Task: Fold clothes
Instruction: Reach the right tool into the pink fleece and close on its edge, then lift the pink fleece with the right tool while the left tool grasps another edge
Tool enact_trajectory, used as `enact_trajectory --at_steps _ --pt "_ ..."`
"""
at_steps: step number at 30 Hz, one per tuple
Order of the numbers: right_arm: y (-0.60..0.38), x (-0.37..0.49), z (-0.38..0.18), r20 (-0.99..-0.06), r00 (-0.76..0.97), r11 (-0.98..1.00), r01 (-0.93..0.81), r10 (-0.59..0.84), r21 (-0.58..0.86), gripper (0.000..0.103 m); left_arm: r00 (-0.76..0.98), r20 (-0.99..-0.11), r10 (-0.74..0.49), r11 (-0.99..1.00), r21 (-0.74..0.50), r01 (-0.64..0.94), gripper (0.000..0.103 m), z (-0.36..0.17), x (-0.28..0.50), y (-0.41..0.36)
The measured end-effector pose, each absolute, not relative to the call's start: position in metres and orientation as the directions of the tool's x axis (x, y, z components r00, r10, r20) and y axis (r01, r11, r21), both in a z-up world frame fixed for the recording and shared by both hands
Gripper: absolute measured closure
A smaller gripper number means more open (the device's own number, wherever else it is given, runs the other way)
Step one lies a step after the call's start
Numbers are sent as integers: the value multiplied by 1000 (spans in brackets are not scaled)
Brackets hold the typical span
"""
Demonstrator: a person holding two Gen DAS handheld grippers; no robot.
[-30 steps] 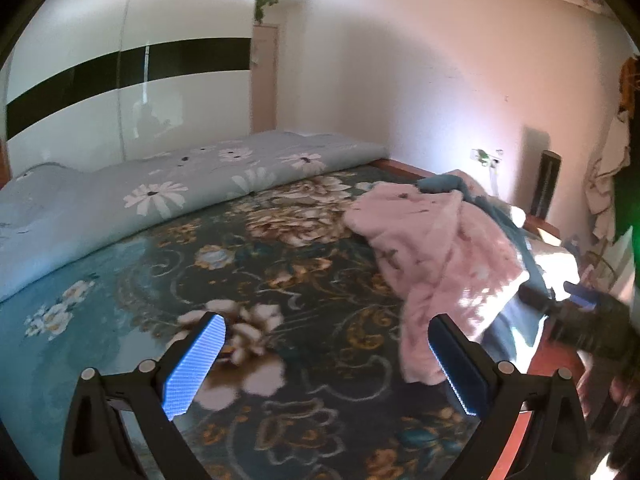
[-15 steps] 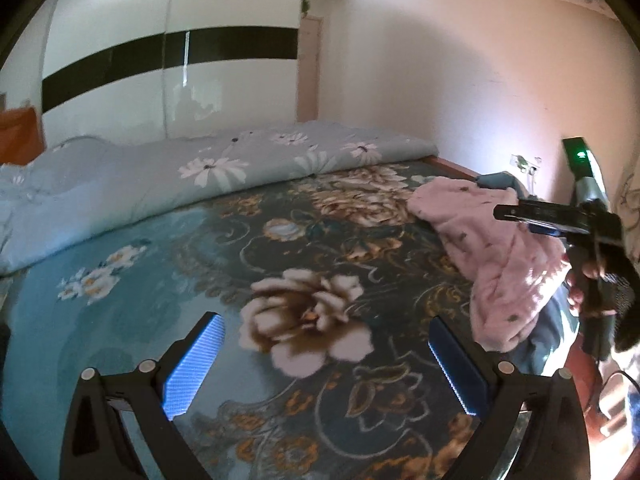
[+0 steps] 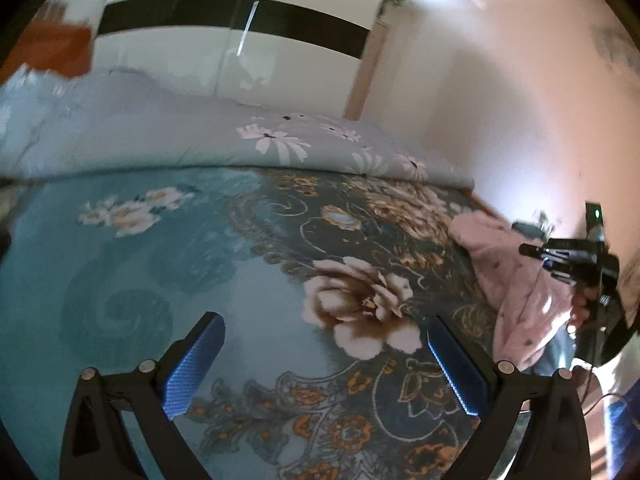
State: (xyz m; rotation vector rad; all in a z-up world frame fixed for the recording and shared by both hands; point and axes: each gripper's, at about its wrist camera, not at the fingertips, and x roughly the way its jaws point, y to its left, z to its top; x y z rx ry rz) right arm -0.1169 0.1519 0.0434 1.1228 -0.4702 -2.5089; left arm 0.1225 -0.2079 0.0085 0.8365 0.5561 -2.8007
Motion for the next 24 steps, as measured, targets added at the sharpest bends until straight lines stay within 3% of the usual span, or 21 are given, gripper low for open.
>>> enact_trajectory --at_steps 16,24 --pt "18 -63 140 -510 -562 -756 534 -652 378 93 -859 -506 -77 -848 -420 323 0 3 181 -277" --pt "-87 -28 162 -503 -440 -642 680 -743 354 93 -873 -466 -142 -821 -438 367 0 8 226 -315"
